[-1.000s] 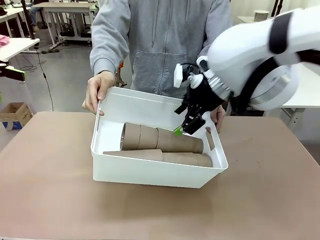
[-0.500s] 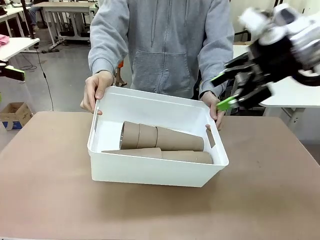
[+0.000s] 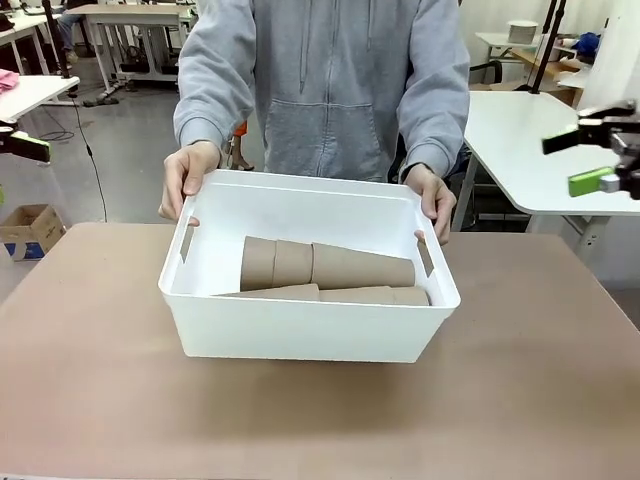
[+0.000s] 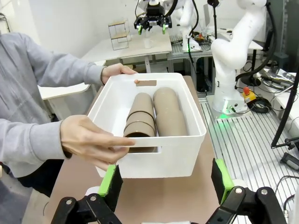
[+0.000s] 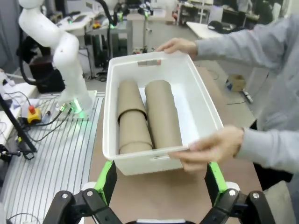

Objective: Stack the cups and store them in the basket.
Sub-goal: Place the stack of Reusable plastic cups into the Pantry Basket.

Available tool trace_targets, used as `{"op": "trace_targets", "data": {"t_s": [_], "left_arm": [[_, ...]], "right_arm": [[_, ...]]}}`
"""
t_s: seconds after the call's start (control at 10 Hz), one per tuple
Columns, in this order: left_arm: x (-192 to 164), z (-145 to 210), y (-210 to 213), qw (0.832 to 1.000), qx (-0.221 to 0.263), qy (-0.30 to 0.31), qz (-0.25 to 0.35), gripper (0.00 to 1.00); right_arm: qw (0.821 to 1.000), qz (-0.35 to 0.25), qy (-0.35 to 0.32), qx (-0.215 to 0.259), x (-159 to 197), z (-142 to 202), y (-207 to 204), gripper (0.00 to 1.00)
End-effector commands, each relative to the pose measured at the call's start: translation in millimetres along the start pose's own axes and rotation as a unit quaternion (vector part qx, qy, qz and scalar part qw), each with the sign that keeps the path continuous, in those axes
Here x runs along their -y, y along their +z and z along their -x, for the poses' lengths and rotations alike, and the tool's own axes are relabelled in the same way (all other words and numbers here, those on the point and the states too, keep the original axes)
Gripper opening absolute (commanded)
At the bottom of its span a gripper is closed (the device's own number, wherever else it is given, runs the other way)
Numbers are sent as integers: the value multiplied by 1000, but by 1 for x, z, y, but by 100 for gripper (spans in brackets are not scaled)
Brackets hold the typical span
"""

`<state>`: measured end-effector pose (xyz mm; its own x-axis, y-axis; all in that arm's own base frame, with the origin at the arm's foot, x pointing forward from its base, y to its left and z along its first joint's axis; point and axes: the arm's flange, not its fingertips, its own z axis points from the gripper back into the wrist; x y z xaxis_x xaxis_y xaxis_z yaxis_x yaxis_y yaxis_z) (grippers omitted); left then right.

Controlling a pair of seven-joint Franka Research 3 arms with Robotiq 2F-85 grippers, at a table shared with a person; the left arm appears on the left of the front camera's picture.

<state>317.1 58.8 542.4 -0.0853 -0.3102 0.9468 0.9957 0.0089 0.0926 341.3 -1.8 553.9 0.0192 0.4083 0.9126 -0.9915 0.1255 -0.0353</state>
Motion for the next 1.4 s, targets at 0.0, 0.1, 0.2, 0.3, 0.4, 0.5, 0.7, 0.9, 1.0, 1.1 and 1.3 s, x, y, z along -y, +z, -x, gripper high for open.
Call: {"op": "trace_targets", "data": {"t_s": [0.0,0.1,0.2,0.3,0.4,0.5,0.7,0.9,1.0,1.1,1.3], "left_arm": [[0,-2,0,1000,7,3,0,100],[0,-2,0,1000,7,3,0,100],[0,-2,0,1000,7,3,0,100],[0,-2,0,1000,7,3,0,100],[0,-2,0,1000,7,3,0,100],[0,-2,0,1000,7,3,0,100],[0,-2,0,1000,7,3,0,100],[0,-2,0,1000,7,3,0,100],[0,-2,0,1000,7,3,0,100],[0,-2,0,1000,7,3,0,100],[0,-2,0,1000,7,3,0,100]], "right_arm": [[1000,-20,5,15,20,26,4,100],[997,-38,32,59,18,43,7,100],[1000,-4,-8,4,9,20,8,100],[1000,-4,-8,4,9,20,8,100],[1000,-4,-8,4,9,20,8,100],[1000,-4,-8,4,9,20,8,100],[1000,-4,-8,4,9,20,8,100],[1000,-4,-8,4,9,20,8,100],[1000,-4,-8,4,9,20,8,100],[1000,-4,-8,4,9,20,8,100],[1000,-4,-8,4,9,20,8,100]]}}
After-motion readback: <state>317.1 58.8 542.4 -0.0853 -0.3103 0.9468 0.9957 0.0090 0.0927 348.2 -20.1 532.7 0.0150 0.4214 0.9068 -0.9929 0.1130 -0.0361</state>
